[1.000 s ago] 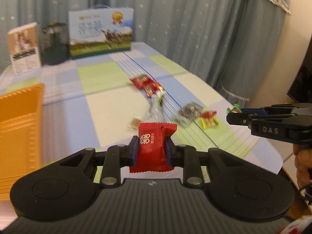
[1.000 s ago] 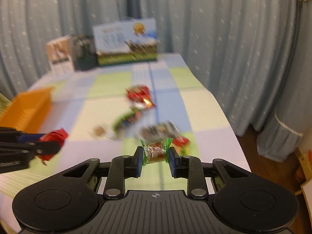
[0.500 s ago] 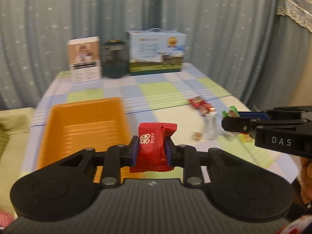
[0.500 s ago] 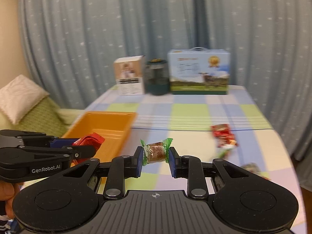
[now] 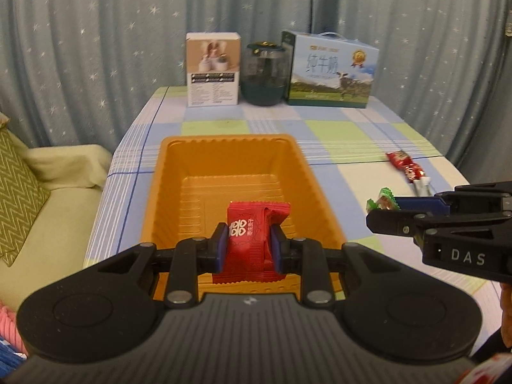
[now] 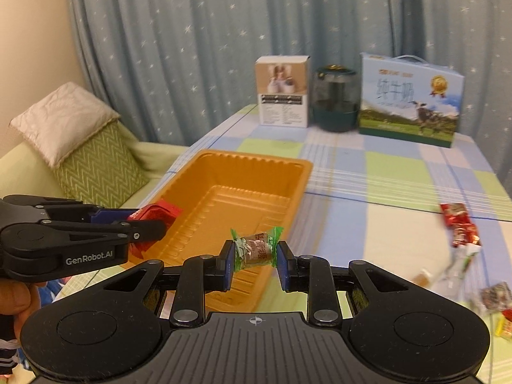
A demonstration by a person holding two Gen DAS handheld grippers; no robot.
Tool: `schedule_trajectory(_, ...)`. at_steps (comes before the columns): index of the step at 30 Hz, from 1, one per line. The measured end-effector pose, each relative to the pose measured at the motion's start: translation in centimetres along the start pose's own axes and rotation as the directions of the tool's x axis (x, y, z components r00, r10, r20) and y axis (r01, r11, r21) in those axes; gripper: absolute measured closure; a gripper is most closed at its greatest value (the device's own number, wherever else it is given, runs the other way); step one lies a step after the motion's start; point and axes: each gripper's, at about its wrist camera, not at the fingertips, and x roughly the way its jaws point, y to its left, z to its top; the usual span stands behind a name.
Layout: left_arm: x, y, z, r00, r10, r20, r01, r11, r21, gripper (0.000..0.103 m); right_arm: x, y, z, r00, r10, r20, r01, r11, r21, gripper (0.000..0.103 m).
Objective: Organize snacks
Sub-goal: 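Carry both candies over the orange tray and open the left tool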
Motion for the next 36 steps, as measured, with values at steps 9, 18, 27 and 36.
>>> schedule_trajectory(9, 2.9, 2.3, -0.4, 0.999, 0.017, -0.036, -0.018, 0.999, -0.026, 0.078, 3.7, 0.3, -0.3, 1.0, 0.029, 0.003, -0.029, 0.999, 0.024, 0.075)
schedule_trajectory(18, 3.6, 3.5, -0.3, 0.999, 0.033, -0.022, -0.033, 0.999, -0.038, 0.06, 5.3, 0.2, -0.5, 0.999, 0.042, -0.007, -0.042, 0.998, 0.053, 0.075)
schedule_trajectory(27, 1.9, 4.7, -1.2, 0.998, 0.055, -0.006, -0.055, 0.996, -0.076, 0.059, 5.4, 0.6, -0.7, 0.998, 0.061, -0.008, -0.061, 0.997, 0.041, 0.075)
schedule_trajectory(36, 0.8, 5.2, -1.6, 0.998, 0.059, -0.003, -0.059, 0.992, -0.11, 0.057, 4.7, -0.2, -0.5, 0.995, 0.091, 0.043, -0.095, 0.99, 0.104, 0.032)
